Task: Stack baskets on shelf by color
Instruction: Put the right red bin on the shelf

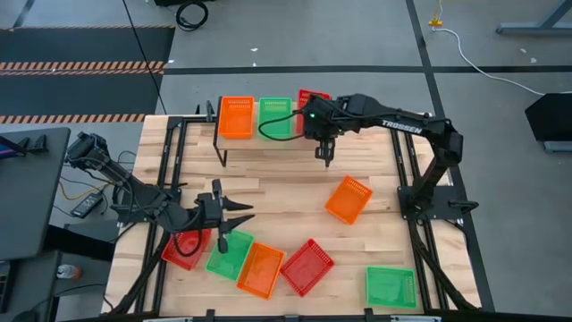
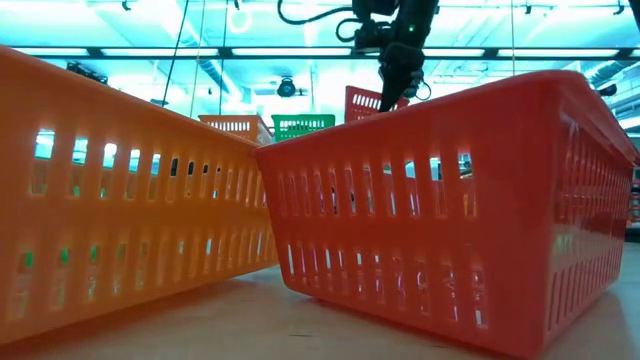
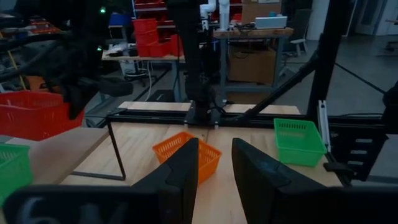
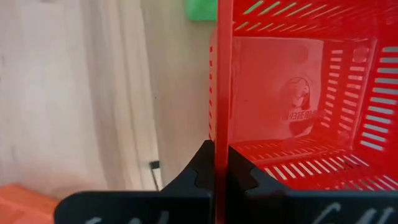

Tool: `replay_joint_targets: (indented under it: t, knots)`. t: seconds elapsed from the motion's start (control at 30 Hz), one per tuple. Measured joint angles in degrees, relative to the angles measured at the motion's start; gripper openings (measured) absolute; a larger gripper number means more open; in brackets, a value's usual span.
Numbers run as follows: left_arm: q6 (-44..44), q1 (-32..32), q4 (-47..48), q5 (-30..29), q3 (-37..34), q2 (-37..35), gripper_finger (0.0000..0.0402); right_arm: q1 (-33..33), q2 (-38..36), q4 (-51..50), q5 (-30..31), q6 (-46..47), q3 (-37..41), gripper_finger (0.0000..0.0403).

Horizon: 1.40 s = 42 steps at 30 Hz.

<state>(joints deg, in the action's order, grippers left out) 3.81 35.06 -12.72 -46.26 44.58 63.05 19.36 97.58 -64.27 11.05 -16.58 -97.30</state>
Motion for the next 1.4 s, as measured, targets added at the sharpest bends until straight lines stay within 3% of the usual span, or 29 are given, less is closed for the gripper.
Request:
replay_joint_targets:
  t: [0.63,1.2,1.4]
  knots:
    - [-0.07,0.54,-0.19,0.0,0.0,-0.04,0.0105,2.35,3.67,-0.74,-1.66,1.53,0.02,0.0016]
    - [-0.04,0.74,-0.17,-0.01,0.0,-0.04,0.0105,2.07,3.63,-1.68,-1.75,3.16,-0.06,0.007]
    - [-0.15,1.23,-0.14,0.0,0.0,-0.04,0.0105,0.49,3.44,-8.83,-1.81,6.44,-6.33,0.0081]
